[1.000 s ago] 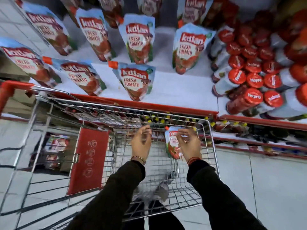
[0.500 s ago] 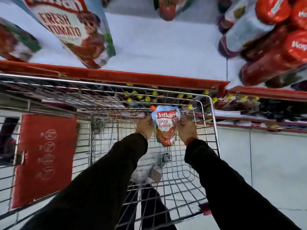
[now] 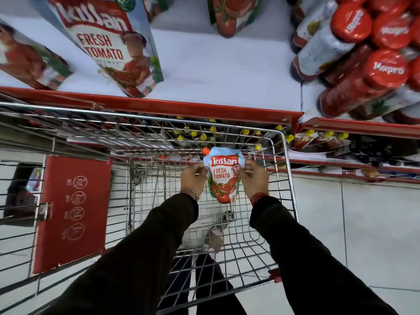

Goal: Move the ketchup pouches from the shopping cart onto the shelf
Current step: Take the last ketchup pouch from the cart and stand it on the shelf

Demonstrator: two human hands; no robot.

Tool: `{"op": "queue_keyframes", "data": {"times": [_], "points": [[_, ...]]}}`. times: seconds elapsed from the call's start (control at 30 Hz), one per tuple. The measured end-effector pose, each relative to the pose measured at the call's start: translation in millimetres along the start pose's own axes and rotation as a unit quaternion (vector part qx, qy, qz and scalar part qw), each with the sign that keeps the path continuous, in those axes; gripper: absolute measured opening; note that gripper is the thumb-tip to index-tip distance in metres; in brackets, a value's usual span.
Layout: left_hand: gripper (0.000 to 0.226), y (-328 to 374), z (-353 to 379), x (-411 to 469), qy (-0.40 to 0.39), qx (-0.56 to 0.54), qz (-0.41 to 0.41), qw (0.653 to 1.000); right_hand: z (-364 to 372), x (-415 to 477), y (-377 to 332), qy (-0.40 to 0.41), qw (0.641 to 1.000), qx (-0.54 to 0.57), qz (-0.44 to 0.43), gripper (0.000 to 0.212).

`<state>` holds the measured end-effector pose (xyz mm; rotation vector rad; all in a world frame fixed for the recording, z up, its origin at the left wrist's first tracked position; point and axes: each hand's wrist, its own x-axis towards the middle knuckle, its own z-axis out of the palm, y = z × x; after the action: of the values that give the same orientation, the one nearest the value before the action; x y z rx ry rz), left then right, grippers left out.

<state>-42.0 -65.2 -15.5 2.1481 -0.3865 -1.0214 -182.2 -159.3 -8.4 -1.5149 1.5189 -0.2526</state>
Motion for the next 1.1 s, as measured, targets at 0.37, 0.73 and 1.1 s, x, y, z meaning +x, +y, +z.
{"op": "queue_keyframes", "data": {"times": [0.37,0.73,1.1], "points": [[0.024,57,-63,-83,0.03,-0.092,0.054,0.994,-53,-78,-66,-0.004,0.993,0.093,-0.075,0.024],[0.017,137,-112,-132,0.045,-0.185,0.155,0.969,-110,-115,-147,0.015,0.97,0.162,-0.181,0.013],[0.007,242,-129,-111,0.086,-0.194,0.279,0.937,-158,-77,-232,0.077,0.941,0.198,-0.264,0.026]]}}
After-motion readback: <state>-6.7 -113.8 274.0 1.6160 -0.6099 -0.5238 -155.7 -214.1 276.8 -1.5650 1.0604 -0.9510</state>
